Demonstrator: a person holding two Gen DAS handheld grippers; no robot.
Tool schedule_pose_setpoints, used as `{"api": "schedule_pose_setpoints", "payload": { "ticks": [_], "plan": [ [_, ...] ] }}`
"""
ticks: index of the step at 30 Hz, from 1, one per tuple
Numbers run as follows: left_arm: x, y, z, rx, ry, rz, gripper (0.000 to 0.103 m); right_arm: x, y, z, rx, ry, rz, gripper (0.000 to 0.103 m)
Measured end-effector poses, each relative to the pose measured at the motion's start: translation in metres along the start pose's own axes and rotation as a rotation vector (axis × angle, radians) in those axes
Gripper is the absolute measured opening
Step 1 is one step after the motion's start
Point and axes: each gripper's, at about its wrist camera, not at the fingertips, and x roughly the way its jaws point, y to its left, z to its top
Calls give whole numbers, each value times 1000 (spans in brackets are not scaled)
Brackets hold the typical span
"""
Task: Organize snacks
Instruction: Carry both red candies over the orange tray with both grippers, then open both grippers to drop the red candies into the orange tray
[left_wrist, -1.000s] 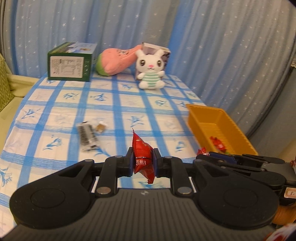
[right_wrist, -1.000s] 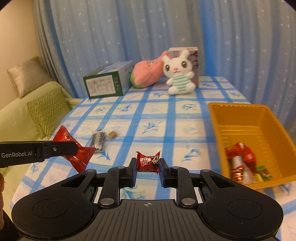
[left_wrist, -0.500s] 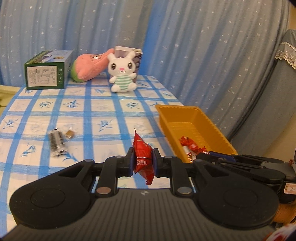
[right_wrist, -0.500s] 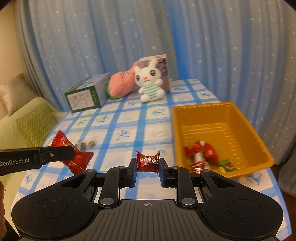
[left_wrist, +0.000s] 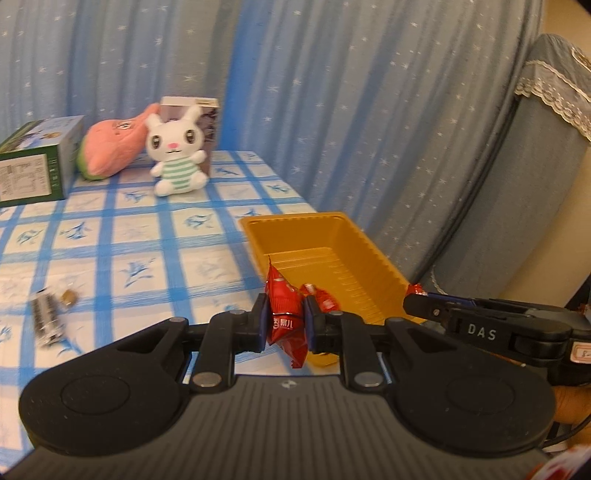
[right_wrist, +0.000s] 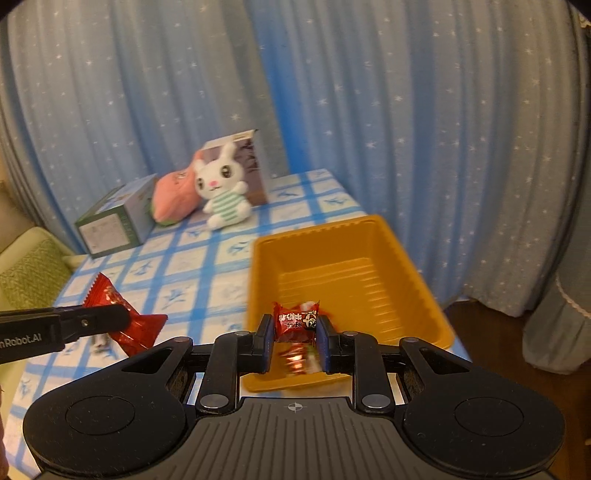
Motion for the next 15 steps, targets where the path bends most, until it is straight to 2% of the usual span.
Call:
{"api": "schedule_pose_setpoints", "payload": {
  "ticks": [15],
  "plan": [
    [53, -41, 14, 54, 46, -65, 17, 18, -47, 8, 6, 29, -59, 24]
  ]
}}
